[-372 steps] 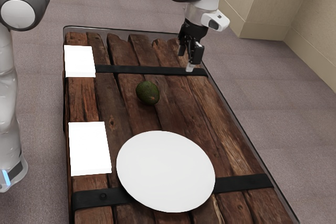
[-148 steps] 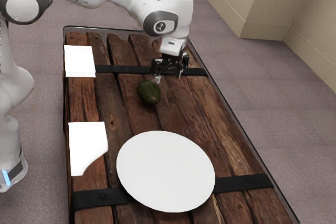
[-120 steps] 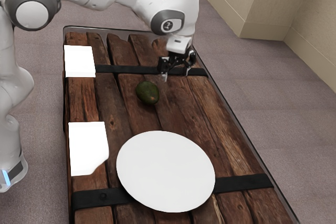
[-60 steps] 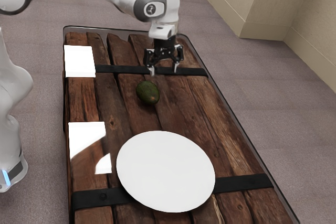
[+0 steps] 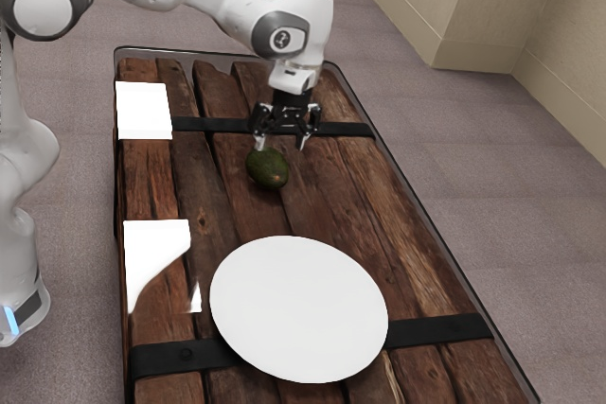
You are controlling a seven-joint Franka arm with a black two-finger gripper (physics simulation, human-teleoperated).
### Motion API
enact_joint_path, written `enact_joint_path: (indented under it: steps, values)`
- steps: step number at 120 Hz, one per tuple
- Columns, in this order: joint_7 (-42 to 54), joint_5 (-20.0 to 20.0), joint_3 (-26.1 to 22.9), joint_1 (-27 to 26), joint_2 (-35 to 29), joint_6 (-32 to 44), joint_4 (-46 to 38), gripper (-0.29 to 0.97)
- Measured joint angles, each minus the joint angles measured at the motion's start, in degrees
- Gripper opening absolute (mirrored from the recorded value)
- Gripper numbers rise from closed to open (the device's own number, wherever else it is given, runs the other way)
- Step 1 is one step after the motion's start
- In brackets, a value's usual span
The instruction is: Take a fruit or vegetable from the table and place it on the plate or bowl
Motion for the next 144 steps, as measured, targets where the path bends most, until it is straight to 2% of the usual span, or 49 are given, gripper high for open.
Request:
enact_joint_path:
  steps: [21, 32, 42, 54, 58, 90, 105, 117, 124, 133, 139, 144]
  values:
    - [-0.26, -1.28, -0.38, -0.18, 4.02, 0.14, 0.25, 0.68]
    - [-0.37, -2.73, -0.40, -2.03, 6.54, 0.24, 0.27, 0.67]
    - [-0.46, -3.62, -0.10, -3.39, 7.12, 0.70, 0.08, 0.54]
    - [-0.51, -4.46, 0.39, -3.02, 7.11, 1.50, -0.05, 0.47]
    - [-0.52, -4.61, 0.44, -2.89, 6.83, 1.68, 0.07, 0.39]
    - [-0.90, -4.81, -0.58, -2.22, 0.75, 0.22, 5.24, 0.43]
    - [-1.25, -4.86, -1.25, -3.26, 1.52, -0.68, 8.47, 0.43]
    - [-1.83, -4.92, -5.73, -1.83, 4.22, -0.99, 11.42, 0.44]
    - [-2.18, -4.96, -8.60, -6.05, 5.40, -1.04, 12.39, 0.45]
    - [-2.66, -5.01, -11.46, -18.04, 6.57, -1.11, 13.26, 0.48]
    - [-2.99, -5.05, -12.00, -24.57, 6.59, -1.22, 13.05, 0.48]
    - [-3.23, -5.03, -11.34, -26.92, 6.47, -1.29, 12.92, 0.49]
